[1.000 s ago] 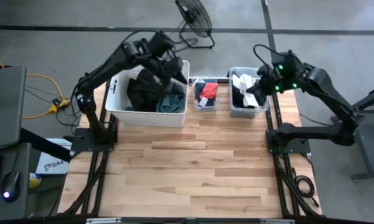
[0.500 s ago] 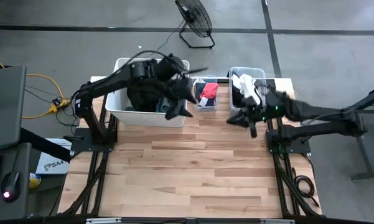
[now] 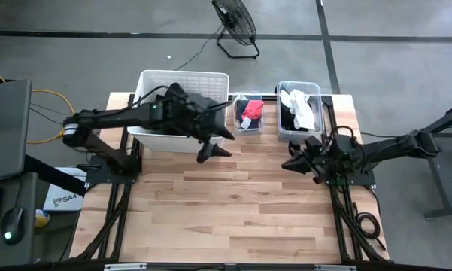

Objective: Pick & Place Cloths
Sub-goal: Return to Home Position

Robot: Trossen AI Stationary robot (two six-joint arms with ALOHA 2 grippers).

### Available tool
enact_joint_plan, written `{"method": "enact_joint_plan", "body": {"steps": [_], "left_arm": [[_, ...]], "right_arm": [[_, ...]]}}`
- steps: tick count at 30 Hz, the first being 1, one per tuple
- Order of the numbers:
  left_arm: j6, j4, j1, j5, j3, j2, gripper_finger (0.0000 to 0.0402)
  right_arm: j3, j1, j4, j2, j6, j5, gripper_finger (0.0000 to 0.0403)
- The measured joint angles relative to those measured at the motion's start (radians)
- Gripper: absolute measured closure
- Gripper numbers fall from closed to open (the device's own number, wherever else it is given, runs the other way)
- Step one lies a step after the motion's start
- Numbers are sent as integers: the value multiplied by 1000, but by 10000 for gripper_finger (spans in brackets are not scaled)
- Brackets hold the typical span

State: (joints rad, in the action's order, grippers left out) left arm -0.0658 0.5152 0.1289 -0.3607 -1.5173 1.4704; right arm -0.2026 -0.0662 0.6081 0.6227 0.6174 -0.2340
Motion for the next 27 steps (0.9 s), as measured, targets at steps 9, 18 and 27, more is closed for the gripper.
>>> {"method": "enact_joint_plan", "body": {"steps": [9, 18, 27], "left_arm": [[-92, -340, -7, 71, 400, -249, 97], [-167, -639, -64, 182, 671, -371, 97], [-152, -739, -165, 277, 737, -398, 97]], "right_arm": [[89, 3, -154, -293, 26, -12, 398], [88, 3, -357, -498, -15, 87, 398], [89, -8, -315, -484, -66, 97, 398]]}}
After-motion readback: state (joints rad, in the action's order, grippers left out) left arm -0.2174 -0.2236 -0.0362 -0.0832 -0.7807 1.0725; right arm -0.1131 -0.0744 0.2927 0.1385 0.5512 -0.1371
